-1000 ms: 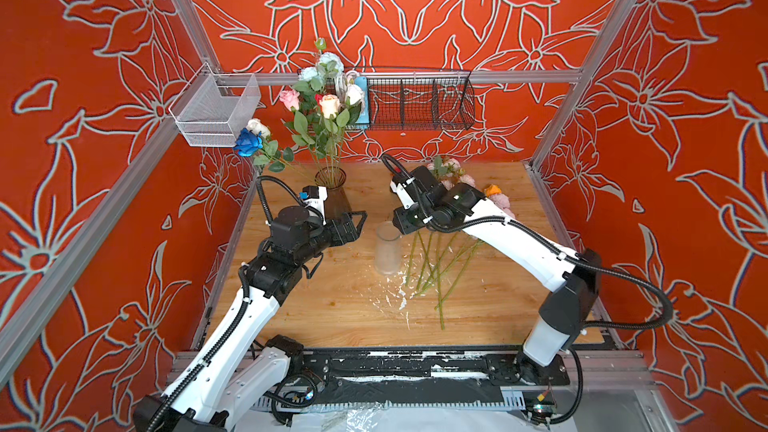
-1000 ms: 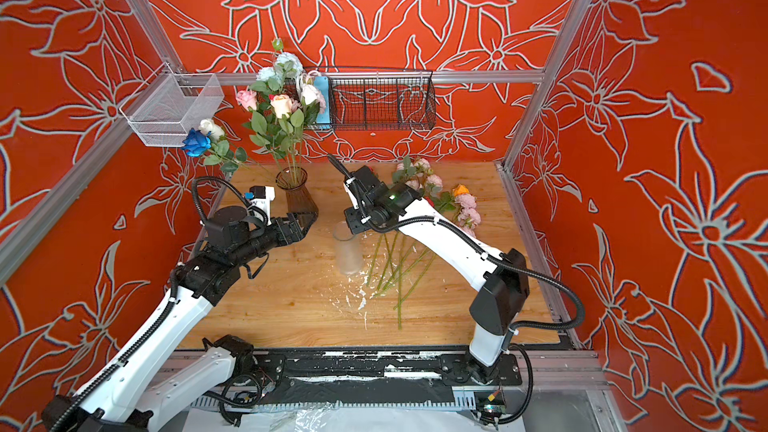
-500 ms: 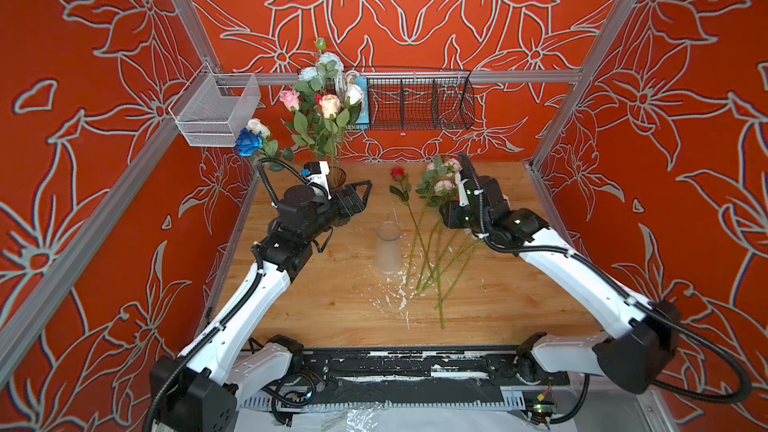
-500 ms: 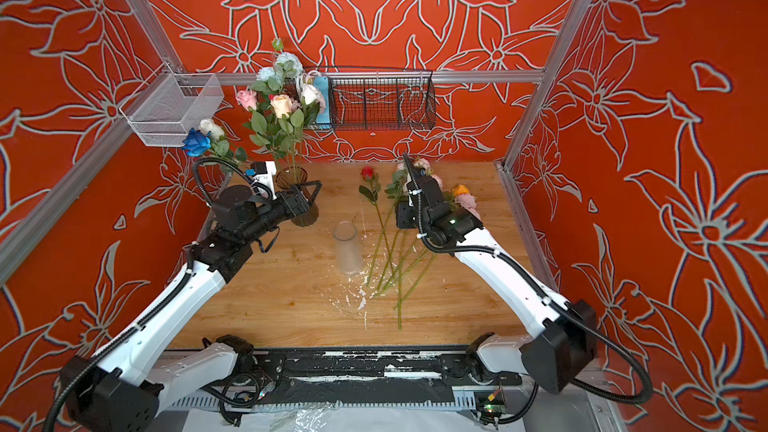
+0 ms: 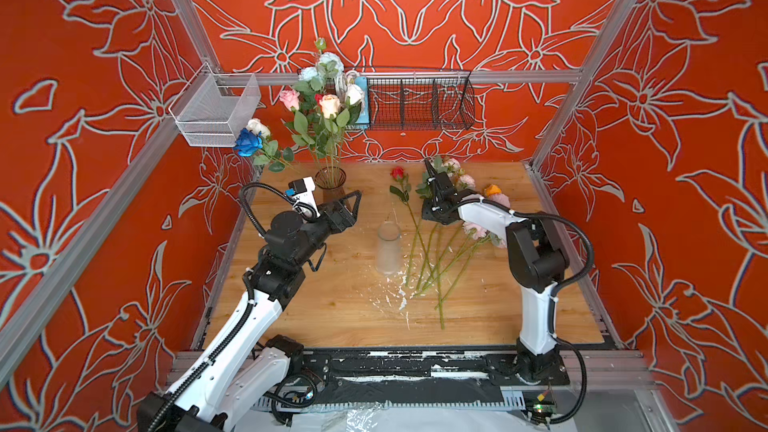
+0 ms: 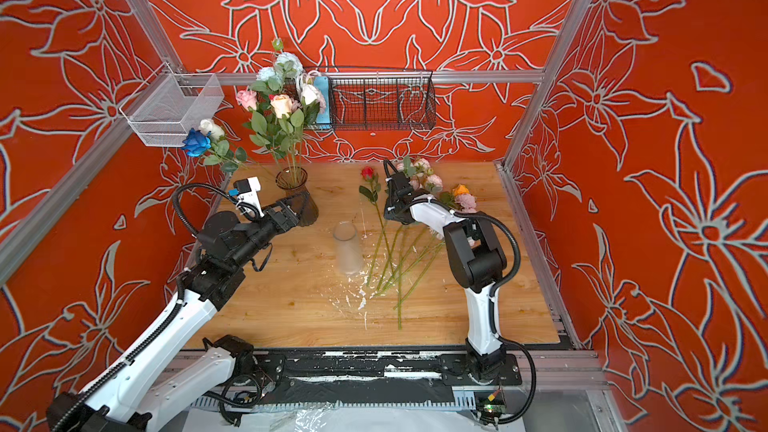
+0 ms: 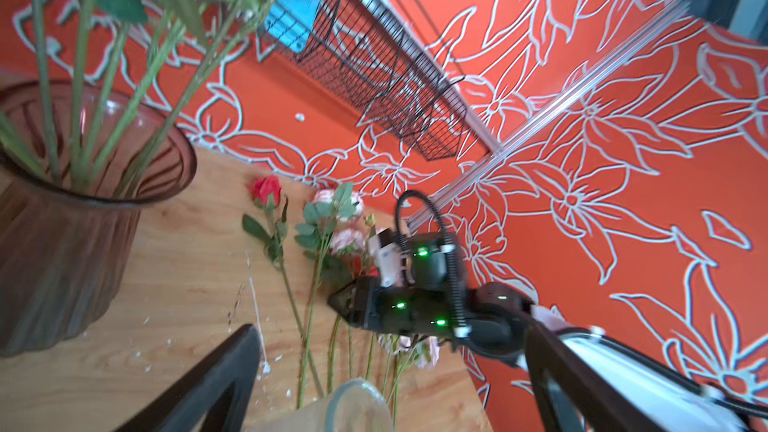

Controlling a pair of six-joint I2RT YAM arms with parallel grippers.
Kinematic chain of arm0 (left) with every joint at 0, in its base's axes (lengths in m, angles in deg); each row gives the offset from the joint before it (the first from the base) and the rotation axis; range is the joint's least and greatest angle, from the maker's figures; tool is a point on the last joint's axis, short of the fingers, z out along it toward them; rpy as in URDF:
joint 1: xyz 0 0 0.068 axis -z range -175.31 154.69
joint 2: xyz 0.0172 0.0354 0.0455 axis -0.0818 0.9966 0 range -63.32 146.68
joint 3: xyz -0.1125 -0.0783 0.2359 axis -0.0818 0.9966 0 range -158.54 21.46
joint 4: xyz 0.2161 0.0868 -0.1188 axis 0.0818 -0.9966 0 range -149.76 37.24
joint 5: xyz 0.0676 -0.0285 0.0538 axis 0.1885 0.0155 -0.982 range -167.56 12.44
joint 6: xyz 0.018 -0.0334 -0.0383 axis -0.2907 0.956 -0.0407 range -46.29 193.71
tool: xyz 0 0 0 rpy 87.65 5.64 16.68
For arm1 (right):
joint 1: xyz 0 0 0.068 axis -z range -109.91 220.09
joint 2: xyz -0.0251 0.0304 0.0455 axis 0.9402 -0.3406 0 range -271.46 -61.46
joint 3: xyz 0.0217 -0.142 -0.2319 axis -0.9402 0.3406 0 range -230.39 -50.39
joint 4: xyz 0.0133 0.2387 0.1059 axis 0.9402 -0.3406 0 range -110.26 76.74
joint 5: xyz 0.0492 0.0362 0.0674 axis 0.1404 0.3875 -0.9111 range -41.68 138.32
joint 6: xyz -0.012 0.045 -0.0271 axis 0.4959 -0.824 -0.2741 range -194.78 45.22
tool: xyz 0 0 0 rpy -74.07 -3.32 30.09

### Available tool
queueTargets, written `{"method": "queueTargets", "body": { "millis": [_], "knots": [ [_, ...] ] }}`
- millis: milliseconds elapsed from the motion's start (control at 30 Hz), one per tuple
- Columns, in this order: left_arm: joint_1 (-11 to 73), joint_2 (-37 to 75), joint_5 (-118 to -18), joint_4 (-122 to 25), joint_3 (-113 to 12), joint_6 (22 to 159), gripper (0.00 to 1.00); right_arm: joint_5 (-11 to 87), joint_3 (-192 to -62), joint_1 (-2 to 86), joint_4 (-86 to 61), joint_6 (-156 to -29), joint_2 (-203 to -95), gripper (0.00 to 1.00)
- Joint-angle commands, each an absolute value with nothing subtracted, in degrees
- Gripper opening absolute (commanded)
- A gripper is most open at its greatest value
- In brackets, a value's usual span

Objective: Arrange the flowers into the vase
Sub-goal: 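Move the right gripper to the flower pile and grasp a pink rose stem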

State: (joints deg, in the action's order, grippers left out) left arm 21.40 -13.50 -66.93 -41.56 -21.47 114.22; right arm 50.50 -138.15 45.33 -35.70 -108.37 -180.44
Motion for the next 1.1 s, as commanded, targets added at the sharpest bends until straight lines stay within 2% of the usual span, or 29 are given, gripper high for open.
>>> {"method": "queueTargets", "body": {
  "millis": [0,200,267,400,533,900,1067],
  "knots": [
    [21.5,-12.5,-66.6,-40.0,-21.6,113.0,0.99,50.4,-142.3,45.6,-36.8,-110.4,-184.3,0.47],
    [21.4,-11.5,-65.1,-40.0,-21.9,113.2,0.99,48.6,-144.5,45.7,-34.3,-110.5,-188.4,0.4],
    [21.5,-11.6,-65.1,-39.9,-21.9,112.8,0.99,48.5,-146.2,45.7,-35.1,-110.8,-190.1,0.34],
    [21.5,-11.6,-65.6,-40.2,-22.0,111.9,0.99,46.6,-144.9,45.7,-32.7,-112.1,-189.6,0.1],
    [21.4,-11.7,-64.9,-40.0,-22.1,111.7,0.99,46.0,-140.8,45.7,-30.0,-113.2,-183.1,0.01],
    [20.2,-10.6,-62.1,-38.5,-22.2,112.6,1.0,38.3,-126.9,44.8,-22.0,-113.9,-163.6,0.0],
    [20.2,-9.2,-61.0,-37.7,-22.1,113.0,0.99,32.9,-115.4,44.3,-16.5,-115.4,-155.1,0.0]
  ]
}}
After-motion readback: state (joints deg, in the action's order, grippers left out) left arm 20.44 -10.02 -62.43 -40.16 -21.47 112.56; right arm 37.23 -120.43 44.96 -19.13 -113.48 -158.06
